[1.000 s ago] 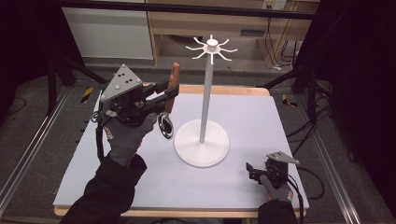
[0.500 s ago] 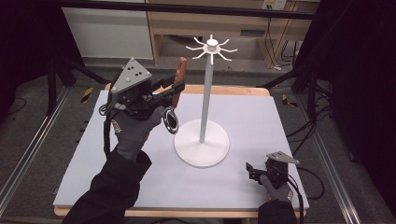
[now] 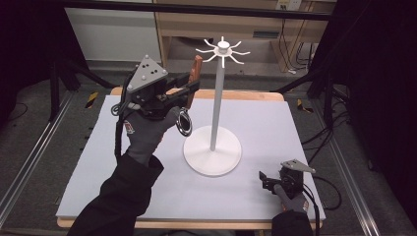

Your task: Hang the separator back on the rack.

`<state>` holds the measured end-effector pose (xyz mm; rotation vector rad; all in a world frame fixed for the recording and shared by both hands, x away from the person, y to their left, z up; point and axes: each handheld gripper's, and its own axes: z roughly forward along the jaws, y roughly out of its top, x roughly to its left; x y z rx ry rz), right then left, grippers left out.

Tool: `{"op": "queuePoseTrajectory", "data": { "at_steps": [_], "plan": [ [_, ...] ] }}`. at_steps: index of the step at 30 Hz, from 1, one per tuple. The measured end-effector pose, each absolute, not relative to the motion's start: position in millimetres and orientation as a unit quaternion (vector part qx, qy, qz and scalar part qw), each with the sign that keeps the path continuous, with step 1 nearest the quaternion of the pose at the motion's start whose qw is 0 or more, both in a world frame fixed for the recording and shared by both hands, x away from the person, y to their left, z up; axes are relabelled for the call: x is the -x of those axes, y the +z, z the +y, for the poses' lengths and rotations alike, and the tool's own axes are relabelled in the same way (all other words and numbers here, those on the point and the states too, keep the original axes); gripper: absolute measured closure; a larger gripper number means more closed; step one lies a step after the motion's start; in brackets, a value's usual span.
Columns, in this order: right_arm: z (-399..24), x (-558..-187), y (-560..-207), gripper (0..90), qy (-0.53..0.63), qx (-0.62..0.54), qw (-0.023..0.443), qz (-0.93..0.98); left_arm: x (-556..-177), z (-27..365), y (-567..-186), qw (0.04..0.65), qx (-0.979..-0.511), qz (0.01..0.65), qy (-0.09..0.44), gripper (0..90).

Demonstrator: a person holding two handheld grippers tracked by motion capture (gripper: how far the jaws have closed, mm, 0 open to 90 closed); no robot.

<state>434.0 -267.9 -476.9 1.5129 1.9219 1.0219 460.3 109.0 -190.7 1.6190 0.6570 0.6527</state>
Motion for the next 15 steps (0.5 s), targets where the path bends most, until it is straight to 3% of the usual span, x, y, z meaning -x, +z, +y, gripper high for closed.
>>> {"op": "queuePoseTrajectory", "data": {
  "at_steps": [15],
  "plan": [
    [-268.1, -433.9, -476.7, 5.5, 0.375, -0.554, 0.242, 0.703, -464.9, 102.0, -187.6, 0.594, -0.7, 0.287, 0.273, 68.0]
  ]
}}
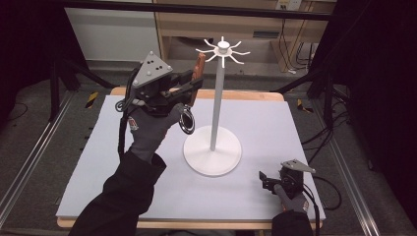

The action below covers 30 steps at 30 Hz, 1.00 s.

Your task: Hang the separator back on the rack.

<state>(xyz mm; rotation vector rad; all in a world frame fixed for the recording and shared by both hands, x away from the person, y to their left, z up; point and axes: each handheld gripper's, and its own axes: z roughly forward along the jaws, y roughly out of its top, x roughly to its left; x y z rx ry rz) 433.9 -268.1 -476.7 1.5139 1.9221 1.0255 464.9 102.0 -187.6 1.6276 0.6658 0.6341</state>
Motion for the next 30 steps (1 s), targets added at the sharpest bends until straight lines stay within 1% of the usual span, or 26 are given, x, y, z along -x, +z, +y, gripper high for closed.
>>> {"op": "queuePoseTrajectory", "data": {
  "at_steps": [6, 30],
  "plan": [
    [-268.5, -433.9, -476.8, 5.5, 0.375, -0.552, 0.242, 0.704, -467.5, 100.4, -188.3, 0.591, -0.702, 0.285, 0.277, 67.9],
    [-269.2, -433.8, -476.4, 5.5, 0.379, -0.553, 0.239, 0.702, -479.4, 88.4, -195.6, 0.588, -0.707, 0.291, 0.264, 68.0]
  ]
}}
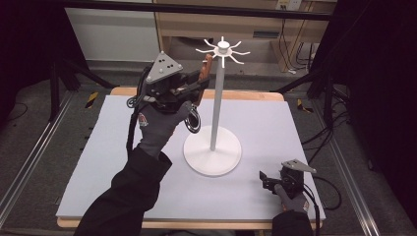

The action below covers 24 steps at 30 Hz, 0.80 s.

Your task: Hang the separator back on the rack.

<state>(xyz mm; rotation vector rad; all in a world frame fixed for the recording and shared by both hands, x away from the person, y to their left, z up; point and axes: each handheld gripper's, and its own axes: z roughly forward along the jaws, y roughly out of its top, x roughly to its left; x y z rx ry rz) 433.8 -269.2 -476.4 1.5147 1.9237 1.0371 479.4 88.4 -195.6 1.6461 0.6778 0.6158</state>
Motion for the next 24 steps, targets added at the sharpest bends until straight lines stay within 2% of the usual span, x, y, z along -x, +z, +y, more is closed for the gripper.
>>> {"op": "queuePoseTrajectory", "data": {
  "at_steps": [18, 24],
  "plan": [
    [-268.8, -434.2, -477.0, 5.5, 0.376, -0.553, 0.241, 0.703, -480.2, 86.8, -198.7, 0.586, -0.708, 0.291, 0.265, 66.9],
    [-268.5, -434.3, -477.2, 5.5, 0.376, -0.551, 0.24, 0.705, -478.7, 89.9, -198.6, 0.588, -0.707, 0.294, 0.26, 61.3]
  ]
}}
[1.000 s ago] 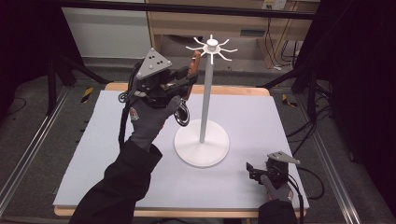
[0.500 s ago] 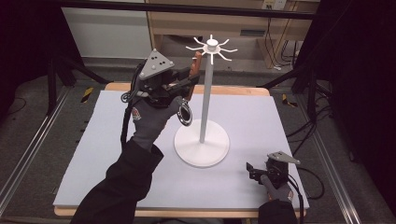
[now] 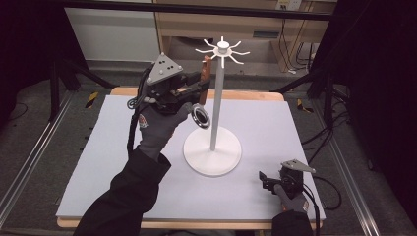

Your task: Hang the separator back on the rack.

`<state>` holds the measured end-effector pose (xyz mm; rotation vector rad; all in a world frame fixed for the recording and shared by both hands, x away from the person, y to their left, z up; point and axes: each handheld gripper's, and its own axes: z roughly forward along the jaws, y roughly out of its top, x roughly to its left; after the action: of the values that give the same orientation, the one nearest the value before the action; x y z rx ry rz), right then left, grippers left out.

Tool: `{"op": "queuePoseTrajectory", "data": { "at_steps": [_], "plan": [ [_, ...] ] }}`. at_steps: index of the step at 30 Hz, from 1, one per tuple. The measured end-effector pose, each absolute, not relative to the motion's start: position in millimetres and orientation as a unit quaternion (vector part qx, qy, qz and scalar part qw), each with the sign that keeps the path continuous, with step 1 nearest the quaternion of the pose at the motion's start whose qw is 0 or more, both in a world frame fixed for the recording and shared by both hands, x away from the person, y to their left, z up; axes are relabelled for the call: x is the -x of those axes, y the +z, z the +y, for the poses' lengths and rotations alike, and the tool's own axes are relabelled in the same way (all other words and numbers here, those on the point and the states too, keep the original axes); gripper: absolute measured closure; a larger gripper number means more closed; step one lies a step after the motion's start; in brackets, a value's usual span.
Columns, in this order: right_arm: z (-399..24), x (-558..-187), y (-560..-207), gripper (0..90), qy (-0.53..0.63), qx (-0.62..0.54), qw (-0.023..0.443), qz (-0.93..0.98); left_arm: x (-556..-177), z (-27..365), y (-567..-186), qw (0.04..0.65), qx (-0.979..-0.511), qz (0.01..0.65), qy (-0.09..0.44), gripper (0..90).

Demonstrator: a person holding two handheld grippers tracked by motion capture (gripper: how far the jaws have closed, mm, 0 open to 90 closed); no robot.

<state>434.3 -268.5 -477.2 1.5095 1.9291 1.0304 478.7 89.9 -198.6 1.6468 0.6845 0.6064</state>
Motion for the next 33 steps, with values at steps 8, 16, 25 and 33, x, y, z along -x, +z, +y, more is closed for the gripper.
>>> {"op": "queuePoseTrajectory", "data": {
  "at_steps": [8, 16, 25, 33],
  "plan": [
    [-268.3, -434.2, -477.2, 5.4, 0.377, -0.553, 0.237, 0.704, -475.0, 99.3, -205.3, 0.59, -0.709, 0.291, 0.254, 55.7],
    [-268.2, -434.2, -477.4, 5.4, 0.375, -0.553, 0.238, 0.705, -468.8, 116.7, -221.9, 0.589, -0.713, 0.286, 0.25, 48.4],
    [-267.4, -434.2, -478.2, 5.3, 0.37, -0.555, 0.242, 0.704, -459.8, 145.8, -250.6, 0.571, -0.725, 0.283, 0.261, 45.4],
    [-267.6, -434.1, -478.3, 5.3, 0.369, -0.555, 0.243, 0.705, -455.0, 172.7, -278.0, 0.558, -0.732, 0.304, 0.245, 43.5]
  ]
}}
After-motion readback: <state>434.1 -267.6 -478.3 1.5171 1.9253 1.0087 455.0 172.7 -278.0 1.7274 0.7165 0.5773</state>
